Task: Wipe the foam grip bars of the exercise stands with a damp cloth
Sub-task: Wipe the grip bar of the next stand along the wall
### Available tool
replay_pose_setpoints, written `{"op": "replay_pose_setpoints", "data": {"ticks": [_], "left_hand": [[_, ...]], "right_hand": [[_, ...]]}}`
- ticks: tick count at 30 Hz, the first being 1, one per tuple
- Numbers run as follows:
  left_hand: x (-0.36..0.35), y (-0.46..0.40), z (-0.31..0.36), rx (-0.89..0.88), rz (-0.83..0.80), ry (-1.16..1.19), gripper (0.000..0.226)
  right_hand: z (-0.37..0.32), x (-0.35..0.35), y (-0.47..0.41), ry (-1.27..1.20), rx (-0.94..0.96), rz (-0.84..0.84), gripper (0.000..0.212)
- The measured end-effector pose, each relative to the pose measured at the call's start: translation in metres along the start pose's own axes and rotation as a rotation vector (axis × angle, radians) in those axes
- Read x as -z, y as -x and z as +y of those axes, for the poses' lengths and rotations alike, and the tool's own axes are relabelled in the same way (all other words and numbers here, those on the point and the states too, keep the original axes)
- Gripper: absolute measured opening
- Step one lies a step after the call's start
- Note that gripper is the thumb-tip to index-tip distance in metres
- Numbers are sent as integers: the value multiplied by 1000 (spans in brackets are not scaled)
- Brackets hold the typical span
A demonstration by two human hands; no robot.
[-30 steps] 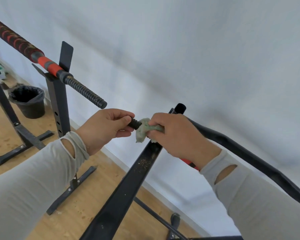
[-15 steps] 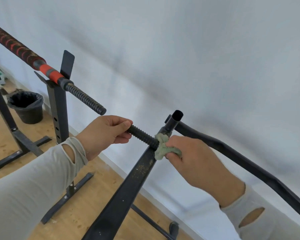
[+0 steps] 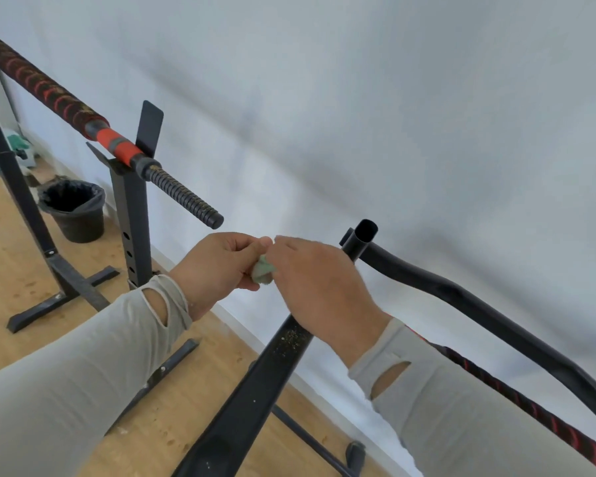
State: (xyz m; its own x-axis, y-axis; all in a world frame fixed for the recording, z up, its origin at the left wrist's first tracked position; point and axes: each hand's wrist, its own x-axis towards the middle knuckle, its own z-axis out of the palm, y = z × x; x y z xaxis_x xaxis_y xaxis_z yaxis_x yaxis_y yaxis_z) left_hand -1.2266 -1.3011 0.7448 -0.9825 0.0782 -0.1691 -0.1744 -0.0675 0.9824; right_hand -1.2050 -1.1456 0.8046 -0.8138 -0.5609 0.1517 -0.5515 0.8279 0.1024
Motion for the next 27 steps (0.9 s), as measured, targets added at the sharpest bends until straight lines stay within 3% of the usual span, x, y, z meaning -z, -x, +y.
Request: {"op": "replay_pose_setpoints", "data": {"ticks": [4,8,10,13,18,20,24,27], "left_hand": [[-1,-2,1,5,43,-49,39],[-8,-4,0,12,56,-93,48],[-11,-3,2,13,52,-97,44],[-11,3,6,-8,-4,13,18],[-6,5,4,-60,-15,7,17],[-5,5,3,-60,-13,25,18],[-2,6,2,-47,-20,91,18],[0,7,2,-22,-31,152,19]], "right_hand": [[39,12,39,-129,-101,-139,20],[63,32,67,-223,-289,-141,11],[67,37,70,-275,-363,-100,11],[64,36,73,-355,-442,4,11],[51,35,78,-675,-548,175,6],[51,32,80,-601,-478,139,6],[55,19,81,-214,-296,-156,24],[46,20,65,-111,-234,-188,24]]}}
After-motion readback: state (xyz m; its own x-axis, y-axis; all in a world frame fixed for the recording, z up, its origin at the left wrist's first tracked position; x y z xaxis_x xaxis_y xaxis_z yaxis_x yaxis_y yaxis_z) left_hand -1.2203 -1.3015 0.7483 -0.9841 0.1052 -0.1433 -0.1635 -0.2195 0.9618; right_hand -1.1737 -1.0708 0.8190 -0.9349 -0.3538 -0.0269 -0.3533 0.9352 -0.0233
